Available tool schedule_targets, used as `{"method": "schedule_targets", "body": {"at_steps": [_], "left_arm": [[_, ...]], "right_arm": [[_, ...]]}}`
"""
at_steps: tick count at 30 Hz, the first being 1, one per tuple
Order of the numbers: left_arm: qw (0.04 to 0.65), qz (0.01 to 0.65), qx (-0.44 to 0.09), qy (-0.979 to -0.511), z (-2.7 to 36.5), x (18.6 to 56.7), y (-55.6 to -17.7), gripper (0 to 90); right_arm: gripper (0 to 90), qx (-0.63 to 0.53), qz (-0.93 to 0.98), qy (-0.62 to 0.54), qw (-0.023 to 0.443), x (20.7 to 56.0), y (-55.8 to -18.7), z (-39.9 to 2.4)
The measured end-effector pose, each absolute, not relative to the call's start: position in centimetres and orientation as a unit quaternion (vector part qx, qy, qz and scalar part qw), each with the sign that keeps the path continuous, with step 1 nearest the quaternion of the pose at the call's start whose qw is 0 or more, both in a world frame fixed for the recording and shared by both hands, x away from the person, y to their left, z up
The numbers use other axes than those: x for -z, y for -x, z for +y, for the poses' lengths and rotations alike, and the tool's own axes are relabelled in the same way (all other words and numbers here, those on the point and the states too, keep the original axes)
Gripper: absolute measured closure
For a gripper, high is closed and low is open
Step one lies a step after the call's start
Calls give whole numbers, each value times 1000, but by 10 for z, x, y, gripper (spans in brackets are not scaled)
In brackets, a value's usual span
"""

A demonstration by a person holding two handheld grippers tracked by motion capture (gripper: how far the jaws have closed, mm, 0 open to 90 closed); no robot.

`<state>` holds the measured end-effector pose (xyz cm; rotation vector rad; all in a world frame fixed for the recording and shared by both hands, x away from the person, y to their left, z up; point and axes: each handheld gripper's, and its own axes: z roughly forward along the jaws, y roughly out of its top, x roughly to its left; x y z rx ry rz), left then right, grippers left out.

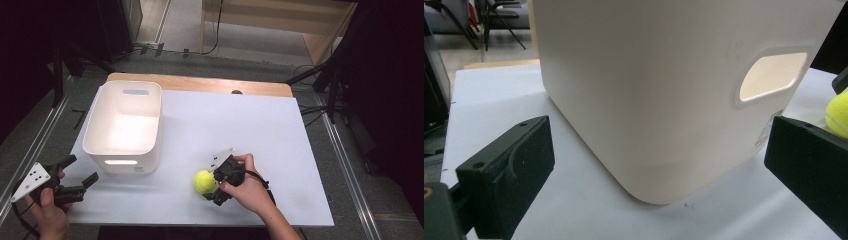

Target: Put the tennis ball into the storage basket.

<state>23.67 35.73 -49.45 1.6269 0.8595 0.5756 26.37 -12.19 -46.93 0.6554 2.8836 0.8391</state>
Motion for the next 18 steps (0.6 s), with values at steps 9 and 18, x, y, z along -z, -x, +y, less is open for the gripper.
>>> {"method": "schedule_targets", "body": {"at_steps": [9, 18], "left_arm": [[571, 366, -245, -693, 357, 495, -237, 0], [571, 366, -245, -693, 357, 495, -237, 0]], "right_arm": [[0, -268, 940, -209, 28, 471, -264, -115], [61, -271, 938, -212, 28, 473, -265, -110]]}}
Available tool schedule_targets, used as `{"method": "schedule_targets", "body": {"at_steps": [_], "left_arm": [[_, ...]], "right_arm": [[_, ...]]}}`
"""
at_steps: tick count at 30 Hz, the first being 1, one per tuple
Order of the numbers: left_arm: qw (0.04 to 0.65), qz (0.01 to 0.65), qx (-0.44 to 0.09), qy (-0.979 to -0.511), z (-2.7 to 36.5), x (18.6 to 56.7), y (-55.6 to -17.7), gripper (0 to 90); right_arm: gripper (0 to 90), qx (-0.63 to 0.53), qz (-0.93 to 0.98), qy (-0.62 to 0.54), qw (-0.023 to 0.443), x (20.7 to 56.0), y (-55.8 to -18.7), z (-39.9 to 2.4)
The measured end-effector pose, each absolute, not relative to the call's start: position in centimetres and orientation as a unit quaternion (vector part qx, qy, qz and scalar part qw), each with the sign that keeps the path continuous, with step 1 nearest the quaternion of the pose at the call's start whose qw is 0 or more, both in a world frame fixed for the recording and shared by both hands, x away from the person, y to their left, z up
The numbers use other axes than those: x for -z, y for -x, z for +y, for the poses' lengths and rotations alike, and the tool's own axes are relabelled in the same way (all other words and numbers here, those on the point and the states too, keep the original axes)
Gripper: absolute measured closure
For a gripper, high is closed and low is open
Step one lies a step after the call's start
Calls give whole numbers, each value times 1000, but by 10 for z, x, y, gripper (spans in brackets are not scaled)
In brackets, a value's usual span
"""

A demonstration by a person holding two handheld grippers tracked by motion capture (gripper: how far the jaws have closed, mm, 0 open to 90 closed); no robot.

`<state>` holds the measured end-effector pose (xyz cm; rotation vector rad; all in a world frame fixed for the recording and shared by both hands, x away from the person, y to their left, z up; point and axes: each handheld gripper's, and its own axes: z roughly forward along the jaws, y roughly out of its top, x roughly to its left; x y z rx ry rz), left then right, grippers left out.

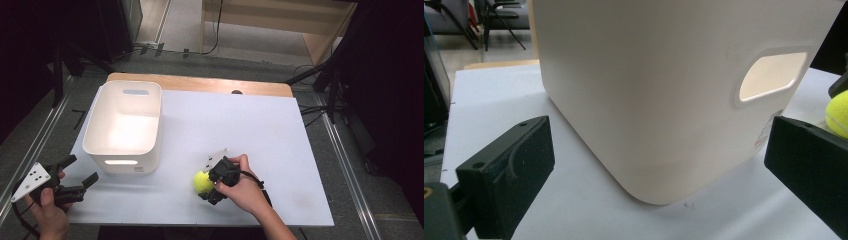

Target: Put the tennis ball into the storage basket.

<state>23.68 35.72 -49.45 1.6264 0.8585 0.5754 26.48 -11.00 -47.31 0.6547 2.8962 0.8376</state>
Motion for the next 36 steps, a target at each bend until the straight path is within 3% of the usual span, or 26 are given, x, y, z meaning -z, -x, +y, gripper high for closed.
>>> {"method": "schedule_targets", "body": {"at_steps": [7, 9, 10, 21, 29, 36], "left_arm": [[570, 365, -246, -694, 357, 495, -237, 0], [570, 365, -246, -694, 357, 495, -237, 0], [570, 366, -246, -693, 357, 495, -237, 0], [571, 366, -246, -693, 357, 495, -237, 0], [570, 366, -246, -693, 357, 495, -237, 0], [570, 366, -246, -693, 357, 495, -237, 0]], "right_arm": [[68, -265, 940, -213, 25, 475, -265, -106], [80, -265, 940, -215, 26, 475, -265, -106], [133, -265, 939, -217, 30, 475, -266, -105], [139, -259, 939, -223, 29, 479, -267, -100], [222, -256, 938, -230, 37, 482, -268, -98], [239, -254, 939, -230, 35, 481, -269, -99]]}}
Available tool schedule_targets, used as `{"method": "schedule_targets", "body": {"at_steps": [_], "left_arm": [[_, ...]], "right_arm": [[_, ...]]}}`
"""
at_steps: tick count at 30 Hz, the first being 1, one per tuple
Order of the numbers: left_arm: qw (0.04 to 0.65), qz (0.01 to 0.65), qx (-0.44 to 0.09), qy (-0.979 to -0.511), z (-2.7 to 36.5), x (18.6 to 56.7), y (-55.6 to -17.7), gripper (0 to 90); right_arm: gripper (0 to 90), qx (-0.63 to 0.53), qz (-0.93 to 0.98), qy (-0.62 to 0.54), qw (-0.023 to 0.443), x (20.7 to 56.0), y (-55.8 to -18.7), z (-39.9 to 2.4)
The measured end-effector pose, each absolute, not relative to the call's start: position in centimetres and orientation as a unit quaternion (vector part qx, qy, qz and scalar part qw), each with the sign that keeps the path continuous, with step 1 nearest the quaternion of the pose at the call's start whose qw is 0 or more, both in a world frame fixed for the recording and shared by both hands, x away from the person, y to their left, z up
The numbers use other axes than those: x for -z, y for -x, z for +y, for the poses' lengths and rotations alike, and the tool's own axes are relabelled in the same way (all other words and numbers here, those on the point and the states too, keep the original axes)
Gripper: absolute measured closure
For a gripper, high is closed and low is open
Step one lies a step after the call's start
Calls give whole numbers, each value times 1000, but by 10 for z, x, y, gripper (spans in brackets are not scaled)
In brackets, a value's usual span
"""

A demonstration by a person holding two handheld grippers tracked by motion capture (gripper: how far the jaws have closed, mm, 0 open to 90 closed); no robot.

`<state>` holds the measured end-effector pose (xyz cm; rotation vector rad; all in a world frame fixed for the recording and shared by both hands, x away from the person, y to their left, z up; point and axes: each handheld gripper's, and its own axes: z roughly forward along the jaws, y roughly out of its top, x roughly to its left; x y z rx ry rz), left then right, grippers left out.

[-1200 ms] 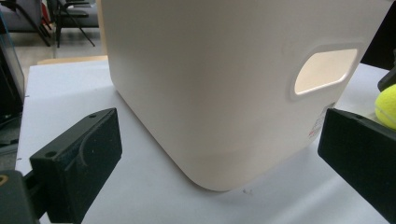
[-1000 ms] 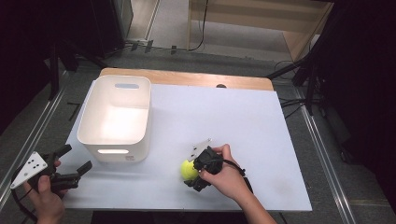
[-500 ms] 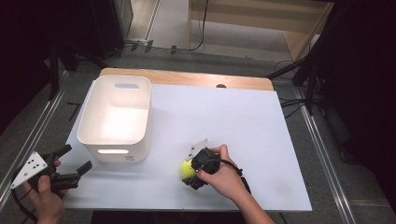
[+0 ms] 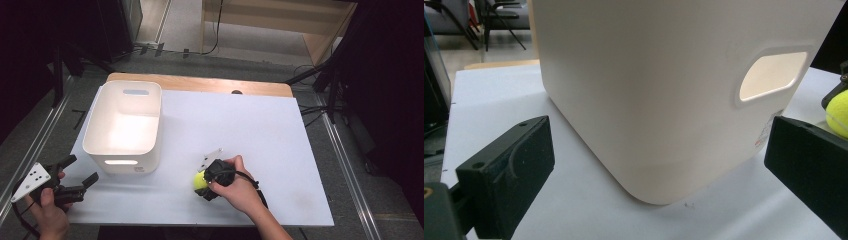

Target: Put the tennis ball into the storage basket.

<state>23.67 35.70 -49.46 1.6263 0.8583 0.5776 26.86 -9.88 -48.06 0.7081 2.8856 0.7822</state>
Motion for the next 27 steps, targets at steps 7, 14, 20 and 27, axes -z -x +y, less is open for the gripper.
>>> {"method": "schedule_targets", "body": {"at_steps": [7, 14, 20, 27], "left_arm": [[571, 365, -246, -693, 357, 494, -236, 0], [572, 364, -246, -693, 357, 494, -236, 0], [573, 363, -245, -693, 358, 494, -236, 0], [575, 360, -241, -694, 357, 494, -236, 0]], "right_arm": [[240, -256, 937, -235, 31, 478, -269, -102], [242, -265, 934, -238, 31, 470, -273, -108], [242, -270, 932, -239, 32, 465, -275, -108], [242, -272, 933, -233, 32, 460, -277, -106]]}}
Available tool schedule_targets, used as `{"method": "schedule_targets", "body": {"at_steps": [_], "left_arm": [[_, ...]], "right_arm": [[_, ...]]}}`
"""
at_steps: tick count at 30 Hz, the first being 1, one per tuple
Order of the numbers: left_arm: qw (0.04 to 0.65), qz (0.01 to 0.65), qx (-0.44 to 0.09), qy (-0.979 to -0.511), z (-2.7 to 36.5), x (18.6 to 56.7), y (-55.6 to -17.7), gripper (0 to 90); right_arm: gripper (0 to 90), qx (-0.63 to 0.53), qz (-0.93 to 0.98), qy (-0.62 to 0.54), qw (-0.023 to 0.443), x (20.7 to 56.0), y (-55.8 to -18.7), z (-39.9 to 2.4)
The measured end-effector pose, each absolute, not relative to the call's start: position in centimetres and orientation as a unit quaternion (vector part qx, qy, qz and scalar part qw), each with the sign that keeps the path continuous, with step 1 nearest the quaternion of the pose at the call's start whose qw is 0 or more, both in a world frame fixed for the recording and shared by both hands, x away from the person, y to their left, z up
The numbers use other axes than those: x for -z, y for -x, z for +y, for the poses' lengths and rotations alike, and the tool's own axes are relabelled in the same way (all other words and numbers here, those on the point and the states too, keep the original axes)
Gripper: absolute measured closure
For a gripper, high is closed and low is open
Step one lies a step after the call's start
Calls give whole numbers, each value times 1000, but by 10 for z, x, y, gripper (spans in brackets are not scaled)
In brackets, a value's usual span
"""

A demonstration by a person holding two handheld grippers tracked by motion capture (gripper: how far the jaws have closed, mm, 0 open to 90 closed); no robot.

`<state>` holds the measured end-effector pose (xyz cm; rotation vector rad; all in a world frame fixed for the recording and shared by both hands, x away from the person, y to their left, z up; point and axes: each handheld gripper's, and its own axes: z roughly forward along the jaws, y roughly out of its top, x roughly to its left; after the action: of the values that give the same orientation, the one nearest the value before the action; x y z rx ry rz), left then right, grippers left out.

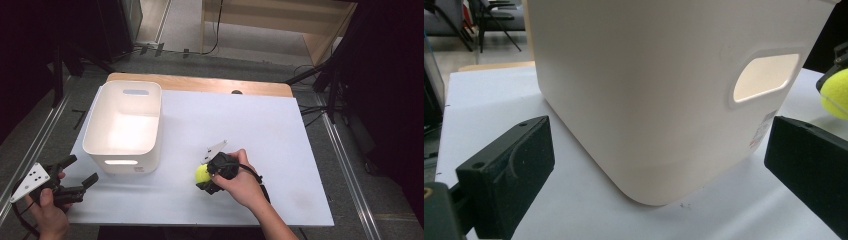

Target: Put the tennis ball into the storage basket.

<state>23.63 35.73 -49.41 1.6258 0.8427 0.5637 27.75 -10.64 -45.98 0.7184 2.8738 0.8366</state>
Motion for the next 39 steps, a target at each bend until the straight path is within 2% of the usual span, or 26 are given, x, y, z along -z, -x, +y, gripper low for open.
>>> {"method": "schedule_targets", "body": {"at_steps": [39], "left_arm": [[573, 353, -239, -700, 356, 493, -236, 0]], "right_arm": [[242, -279, 933, -225, 37, 424, -296, -102]]}}
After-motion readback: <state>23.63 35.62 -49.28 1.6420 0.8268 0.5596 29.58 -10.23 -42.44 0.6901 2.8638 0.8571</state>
